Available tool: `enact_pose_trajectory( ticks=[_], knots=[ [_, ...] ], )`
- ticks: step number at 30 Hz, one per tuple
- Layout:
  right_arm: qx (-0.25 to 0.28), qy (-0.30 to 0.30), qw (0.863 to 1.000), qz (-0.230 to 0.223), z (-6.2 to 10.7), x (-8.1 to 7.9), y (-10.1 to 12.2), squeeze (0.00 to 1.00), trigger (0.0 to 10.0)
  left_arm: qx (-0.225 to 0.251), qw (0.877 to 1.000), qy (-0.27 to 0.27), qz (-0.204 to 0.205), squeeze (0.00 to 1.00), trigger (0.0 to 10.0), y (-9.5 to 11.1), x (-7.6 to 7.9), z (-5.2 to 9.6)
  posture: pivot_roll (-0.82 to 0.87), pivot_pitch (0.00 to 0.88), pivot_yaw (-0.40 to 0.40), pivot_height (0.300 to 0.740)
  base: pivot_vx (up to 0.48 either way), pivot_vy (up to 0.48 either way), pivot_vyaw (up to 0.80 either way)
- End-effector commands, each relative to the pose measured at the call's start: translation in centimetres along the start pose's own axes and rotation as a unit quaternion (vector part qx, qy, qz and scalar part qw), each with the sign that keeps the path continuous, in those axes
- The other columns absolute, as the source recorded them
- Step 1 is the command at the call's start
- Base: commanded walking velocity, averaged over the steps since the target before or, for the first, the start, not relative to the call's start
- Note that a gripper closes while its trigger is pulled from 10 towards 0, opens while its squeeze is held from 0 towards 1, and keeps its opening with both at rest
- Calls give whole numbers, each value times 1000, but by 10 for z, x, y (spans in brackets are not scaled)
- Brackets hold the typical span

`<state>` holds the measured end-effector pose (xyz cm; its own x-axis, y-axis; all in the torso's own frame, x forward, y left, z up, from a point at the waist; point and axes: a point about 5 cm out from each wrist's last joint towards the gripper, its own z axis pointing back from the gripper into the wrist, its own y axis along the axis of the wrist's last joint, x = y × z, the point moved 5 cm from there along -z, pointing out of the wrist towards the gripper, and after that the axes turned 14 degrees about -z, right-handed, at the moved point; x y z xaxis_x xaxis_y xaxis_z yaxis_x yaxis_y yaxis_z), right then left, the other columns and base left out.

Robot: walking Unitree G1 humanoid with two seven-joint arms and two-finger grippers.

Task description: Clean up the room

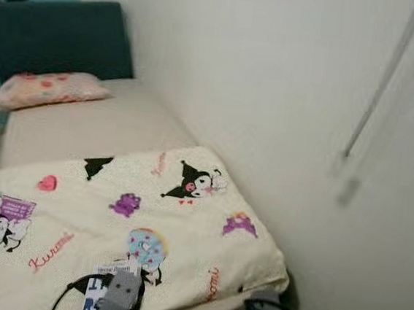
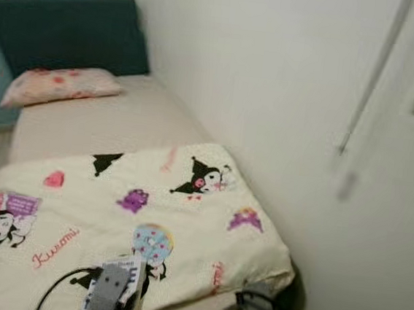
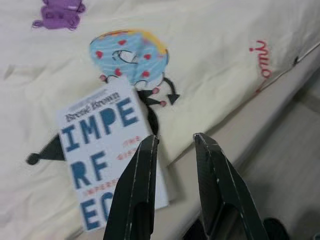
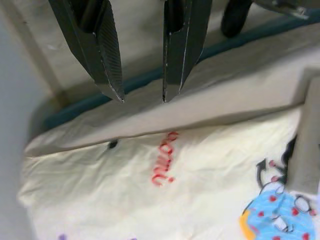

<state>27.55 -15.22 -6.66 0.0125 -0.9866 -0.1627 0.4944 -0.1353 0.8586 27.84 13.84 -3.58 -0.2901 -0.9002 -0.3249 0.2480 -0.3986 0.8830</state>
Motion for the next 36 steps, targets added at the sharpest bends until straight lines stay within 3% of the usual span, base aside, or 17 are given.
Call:
enact_pose_trajectory(
  ticks=[1,18,27,36],
  knots=[
    [-14,-12,1000,-11,4,6,-9,0,10000,-6,1000,-11,-4,0,10000,-4,5,2,17,97,-21,740,0,0,0],
    [-18,-18,1000,-12,5,9,-11,0,10000,-8,1000,-10,-4,0,10000,-4,7,2,14,104,-22,740,0,-416,0],
    [-17,-15,1000,-11,4,8,-10,0,10000,-27,999,-6,30,0,10000,-10,6,3,16,108,-24,740,0,203,0],
    [-16,-13,1000,-11,3,7,-9,0,10000,-22,999,4,25,0,10000,-10,3,4,17,111,-25,740,0,53,0]
  ],
)
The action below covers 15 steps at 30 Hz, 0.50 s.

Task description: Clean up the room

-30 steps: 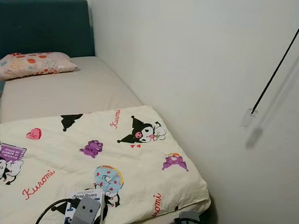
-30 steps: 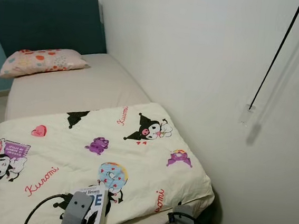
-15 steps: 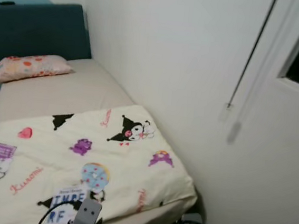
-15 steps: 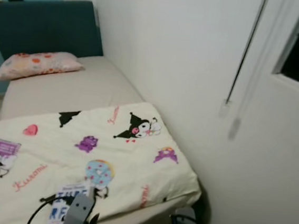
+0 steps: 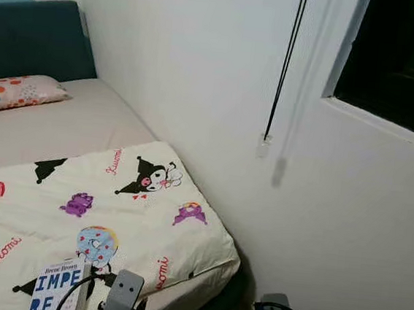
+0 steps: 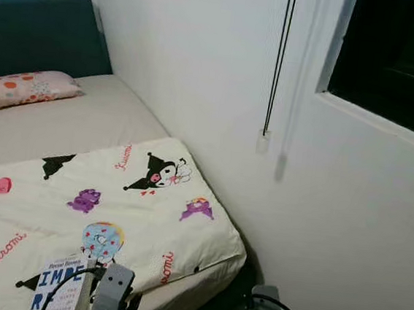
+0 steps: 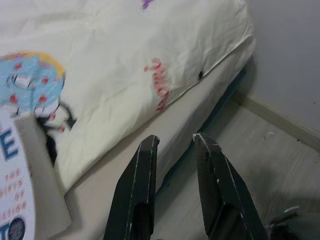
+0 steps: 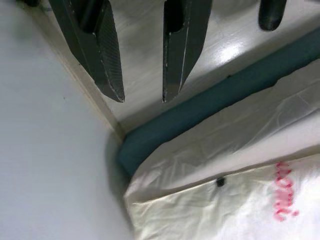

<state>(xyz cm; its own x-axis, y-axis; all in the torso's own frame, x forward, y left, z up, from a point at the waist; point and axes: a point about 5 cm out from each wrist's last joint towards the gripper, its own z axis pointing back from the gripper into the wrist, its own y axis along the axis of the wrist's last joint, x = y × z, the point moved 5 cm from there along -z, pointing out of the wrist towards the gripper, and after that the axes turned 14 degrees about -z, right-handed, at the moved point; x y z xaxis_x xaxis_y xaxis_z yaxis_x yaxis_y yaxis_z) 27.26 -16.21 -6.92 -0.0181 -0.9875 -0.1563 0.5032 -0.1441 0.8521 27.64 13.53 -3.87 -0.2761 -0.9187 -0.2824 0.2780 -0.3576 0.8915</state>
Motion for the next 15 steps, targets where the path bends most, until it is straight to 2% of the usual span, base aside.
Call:
enact_pose_trajectory(
  ticks=[1,10,15],
  knots=[
    [-11,2,1000,-6,1,-4,-6,0,10000,-14,1000,5,-1,0,10000,-8,-3,4,17,111,-25,740,0,0,0],
    [-13,10,1000,5,1,-6,-6,0,10000,-14,1000,7,-10,0,10000,-9,-4,5,21,115,-26,740,0,0,0],
    [-10,14,1000,9,1,-8,-5,0,10000,-13,1000,7,-10,0,10000,-9,-4,5,20,112,-28,740,0,0,800]
  ],
)
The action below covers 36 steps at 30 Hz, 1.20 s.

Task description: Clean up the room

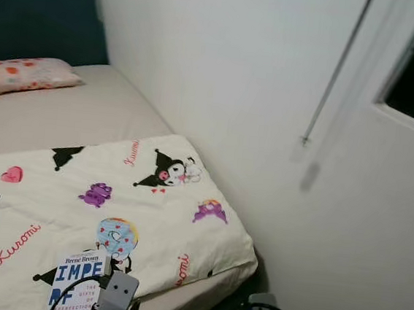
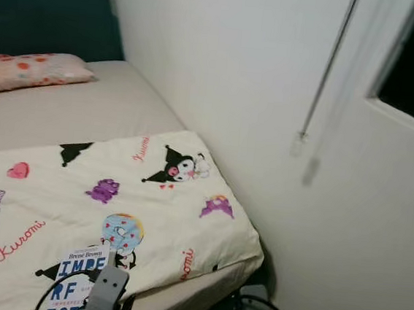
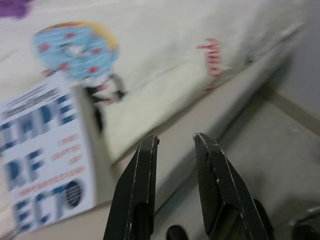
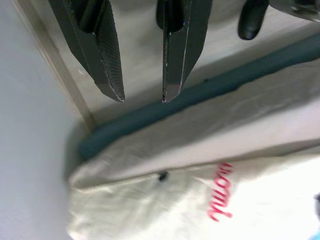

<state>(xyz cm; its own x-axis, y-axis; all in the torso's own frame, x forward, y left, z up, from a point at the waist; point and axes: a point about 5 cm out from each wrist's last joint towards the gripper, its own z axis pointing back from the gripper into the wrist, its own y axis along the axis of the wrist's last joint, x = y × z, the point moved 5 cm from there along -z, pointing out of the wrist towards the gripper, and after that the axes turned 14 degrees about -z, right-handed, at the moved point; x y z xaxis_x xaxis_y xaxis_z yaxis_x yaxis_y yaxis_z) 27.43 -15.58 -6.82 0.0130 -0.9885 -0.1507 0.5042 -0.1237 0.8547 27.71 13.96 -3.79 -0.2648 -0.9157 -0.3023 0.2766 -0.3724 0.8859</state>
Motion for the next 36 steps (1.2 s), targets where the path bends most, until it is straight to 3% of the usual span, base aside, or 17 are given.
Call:
enact_pose_trajectory(
  ticks=[1,36],
  knots=[
    [-9,3,1000,-3,2,-2,-6,0,10000,-11,1000,-1,-2,0,10000,-8,0,4,19,111,-27,740,0,0,800],
    [-5,4,1000,0,2,-2,-5,0,10000,-9,1000,-2,-15,0,10000,-5,-1,0,11,91,-21,740,0,0,619]
  ],
)
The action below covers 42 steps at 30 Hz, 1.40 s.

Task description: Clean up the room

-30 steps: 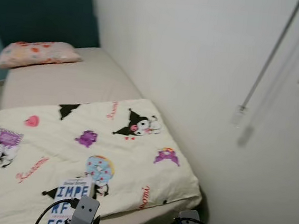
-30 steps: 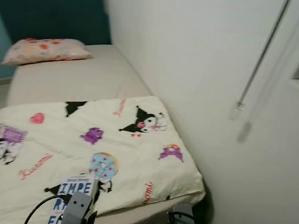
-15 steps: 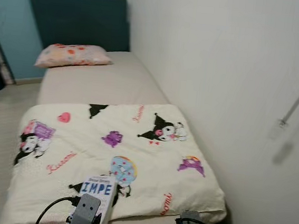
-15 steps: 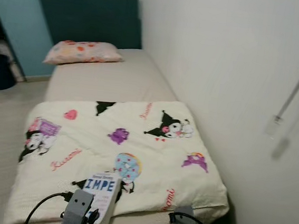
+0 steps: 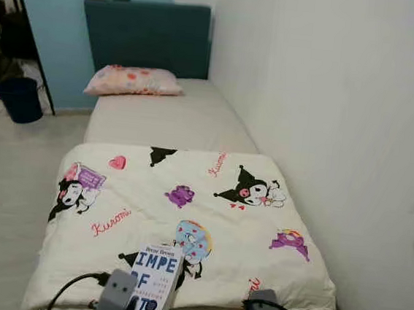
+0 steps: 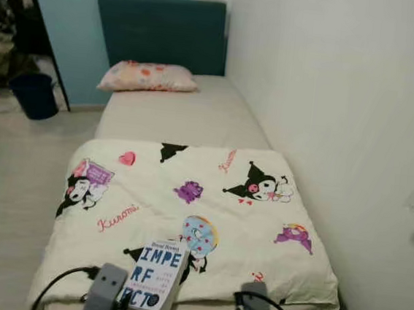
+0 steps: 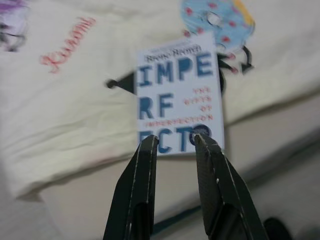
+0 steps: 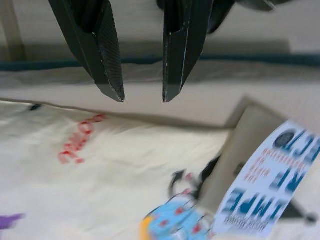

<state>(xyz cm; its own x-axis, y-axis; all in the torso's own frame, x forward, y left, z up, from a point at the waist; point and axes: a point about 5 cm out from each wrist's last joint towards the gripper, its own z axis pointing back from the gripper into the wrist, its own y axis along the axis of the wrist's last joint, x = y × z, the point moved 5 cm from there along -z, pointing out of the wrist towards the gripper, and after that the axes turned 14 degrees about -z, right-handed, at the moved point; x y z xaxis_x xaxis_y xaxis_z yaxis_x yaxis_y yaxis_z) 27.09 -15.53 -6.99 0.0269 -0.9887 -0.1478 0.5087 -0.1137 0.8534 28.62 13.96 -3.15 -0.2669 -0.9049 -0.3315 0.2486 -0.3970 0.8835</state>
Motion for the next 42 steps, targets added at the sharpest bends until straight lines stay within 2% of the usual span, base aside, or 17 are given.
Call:
enact_pose_trajectory(
  ticks=[1,4,12,22,24,35,42],
  knots=[
    [-3,-1,1000,-5,0,-1,-2,0,10000,-20,1000,-5,1,0,10000,-13,4,6,10,93,-20,740,0,0,619],
    [3,-9,1000,-29,1,2,-2,0,10000,-19,1000,-6,1,0,10000,-12,4,6,12,95,-19,740,0,0,0],
    [-5,-16,1000,-23,0,4,-3,0,10000,-24,1000,-3,-2,0,10000,-13,2,5,13,98,-15,740,0,0,0],
    [-5,-16,1000,-25,1,3,-3,0,10000,-27,1000,7,1,0,10000,-13,-1,4,13,102,-17,740,0,-454,0],
    [-5,-17,1000,-24,1,4,-3,0,10000,-31,999,11,13,0,10000,-14,-1,4,11,102,-18,740,0,0,0],
    [-5,-4,1000,-5,-1,0,-2,0,10000,-32,999,18,14,0,10000,-15,-3,4,12,103,-20,740,0,0,0],
    [-6,-2,1000,-3,-1,-2,-1,0,10000,-33,999,23,14,0,10000,-16,-4,5,12,105,-21,740,0,0,800]
  ],
)
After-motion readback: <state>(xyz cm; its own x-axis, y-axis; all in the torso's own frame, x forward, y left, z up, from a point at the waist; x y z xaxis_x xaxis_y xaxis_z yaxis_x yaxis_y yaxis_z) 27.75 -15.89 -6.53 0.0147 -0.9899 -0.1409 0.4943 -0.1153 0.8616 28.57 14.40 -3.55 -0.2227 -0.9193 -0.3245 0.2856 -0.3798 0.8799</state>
